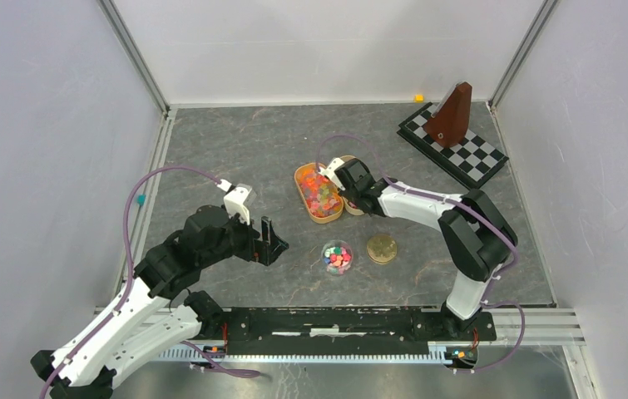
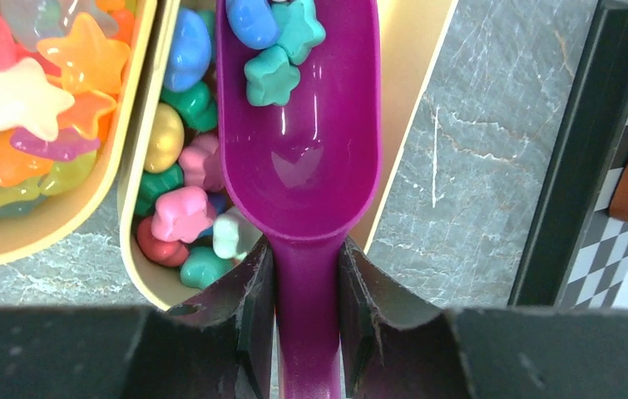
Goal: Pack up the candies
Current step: Scoop the fake candies from the storage box.
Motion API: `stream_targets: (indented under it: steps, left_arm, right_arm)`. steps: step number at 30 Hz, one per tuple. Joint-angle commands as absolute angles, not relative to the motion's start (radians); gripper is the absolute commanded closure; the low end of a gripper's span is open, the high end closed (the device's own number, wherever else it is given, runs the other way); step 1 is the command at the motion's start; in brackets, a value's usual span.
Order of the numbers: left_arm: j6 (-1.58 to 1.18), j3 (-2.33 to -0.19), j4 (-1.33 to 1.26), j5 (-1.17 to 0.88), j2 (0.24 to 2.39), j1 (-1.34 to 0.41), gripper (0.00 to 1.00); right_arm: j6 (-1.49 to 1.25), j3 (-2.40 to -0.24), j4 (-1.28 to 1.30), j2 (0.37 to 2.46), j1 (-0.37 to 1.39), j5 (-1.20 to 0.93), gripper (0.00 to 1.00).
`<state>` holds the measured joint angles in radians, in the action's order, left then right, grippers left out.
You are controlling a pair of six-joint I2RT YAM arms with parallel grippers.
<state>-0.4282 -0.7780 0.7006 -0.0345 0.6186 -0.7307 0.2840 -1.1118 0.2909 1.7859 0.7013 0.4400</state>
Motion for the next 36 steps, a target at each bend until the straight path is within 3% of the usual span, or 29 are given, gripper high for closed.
stream_targets:
  steps: [1, 24, 36]
  left_arm:
    - [-0.405, -0.774, 0.663, -0.025, 0.622, -0.729, 0.00]
    - [-0.407, -0.775, 0.666, -0.018, 0.635, -0.729, 0.00]
    - [-0.410, -0.777, 0.665, -0.015, 0.635, -0.729, 0.00]
  right_arm:
    - [0.233, -1.064, 0.258, 1.720, 0.679, 0.395, 1.00]
    - [0.189, -0.930, 0.198, 1.501, 0.633, 0.379, 1.00]
    - [0.190, -0.827, 0.195, 1.262, 0.633, 0.222, 1.00]
